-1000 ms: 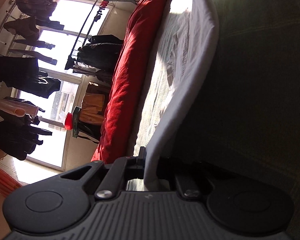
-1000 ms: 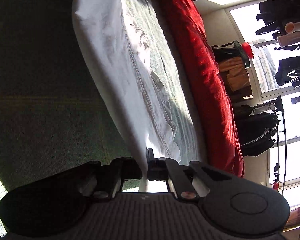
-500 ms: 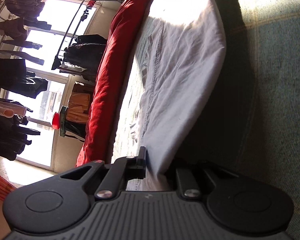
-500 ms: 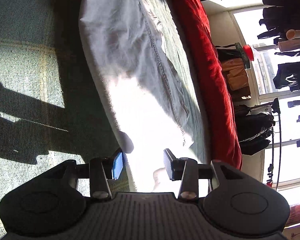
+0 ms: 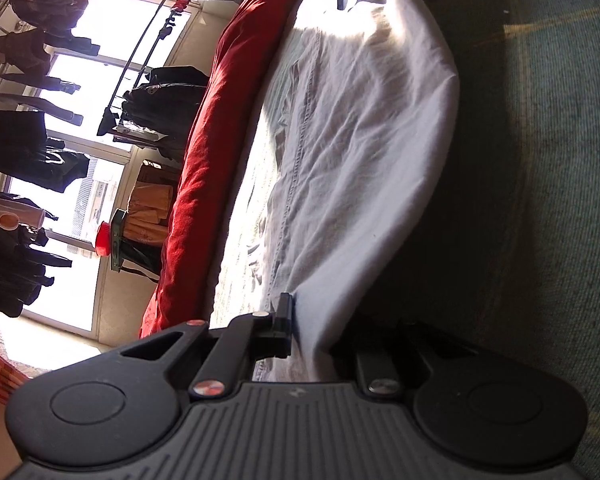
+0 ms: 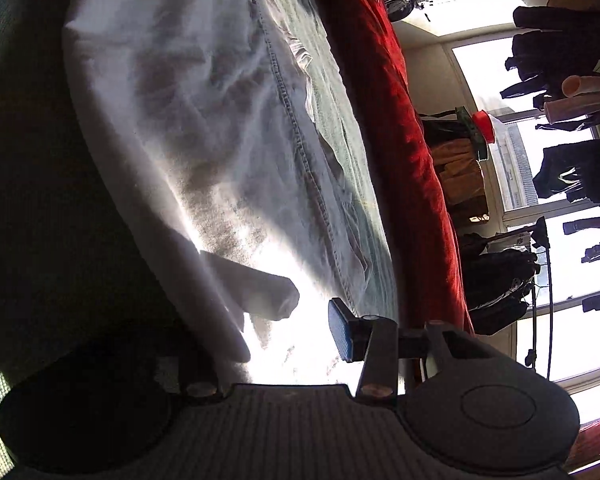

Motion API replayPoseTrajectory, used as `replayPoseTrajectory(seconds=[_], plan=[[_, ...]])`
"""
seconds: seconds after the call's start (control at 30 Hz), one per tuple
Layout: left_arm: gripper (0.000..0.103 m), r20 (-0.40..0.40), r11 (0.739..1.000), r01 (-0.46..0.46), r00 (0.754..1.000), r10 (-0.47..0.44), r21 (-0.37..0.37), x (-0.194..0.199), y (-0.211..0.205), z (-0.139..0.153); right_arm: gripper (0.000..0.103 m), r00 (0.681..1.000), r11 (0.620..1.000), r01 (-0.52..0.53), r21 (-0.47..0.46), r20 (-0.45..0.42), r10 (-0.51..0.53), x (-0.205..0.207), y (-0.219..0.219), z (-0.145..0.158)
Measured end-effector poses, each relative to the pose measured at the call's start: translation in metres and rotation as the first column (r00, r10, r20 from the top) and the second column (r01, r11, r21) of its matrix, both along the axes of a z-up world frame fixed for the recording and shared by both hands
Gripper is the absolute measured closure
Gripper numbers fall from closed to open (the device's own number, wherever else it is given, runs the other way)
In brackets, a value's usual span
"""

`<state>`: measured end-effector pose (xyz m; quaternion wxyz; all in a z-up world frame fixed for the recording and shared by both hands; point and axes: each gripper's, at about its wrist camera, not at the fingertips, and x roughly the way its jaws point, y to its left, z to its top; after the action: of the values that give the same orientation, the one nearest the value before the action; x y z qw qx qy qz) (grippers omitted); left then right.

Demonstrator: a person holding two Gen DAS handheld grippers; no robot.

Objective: Fold clothes

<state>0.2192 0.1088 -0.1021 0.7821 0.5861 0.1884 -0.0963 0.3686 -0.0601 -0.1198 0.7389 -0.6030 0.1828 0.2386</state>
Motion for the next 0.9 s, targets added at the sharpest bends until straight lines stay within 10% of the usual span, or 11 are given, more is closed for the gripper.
replayPoseTrajectory(seconds=[0.5,0.9], plan=[[0.099,0.046,0.999,0.04,0.998,-0.039,-0.011,-0.063,0.008,0.031,0.091,0.993,1.0,0.007,0.026,-0.115,-0.004,-0.058,0.007,0.074],[0.099,-0.051,0.99,0.128,0.991,-0.126,0.055,-0.136,-0.006,0.011,0.091,0.974,0.997,0.014,-0.073,-0.224,-0.03,-0.163,-0.005,0.059]])
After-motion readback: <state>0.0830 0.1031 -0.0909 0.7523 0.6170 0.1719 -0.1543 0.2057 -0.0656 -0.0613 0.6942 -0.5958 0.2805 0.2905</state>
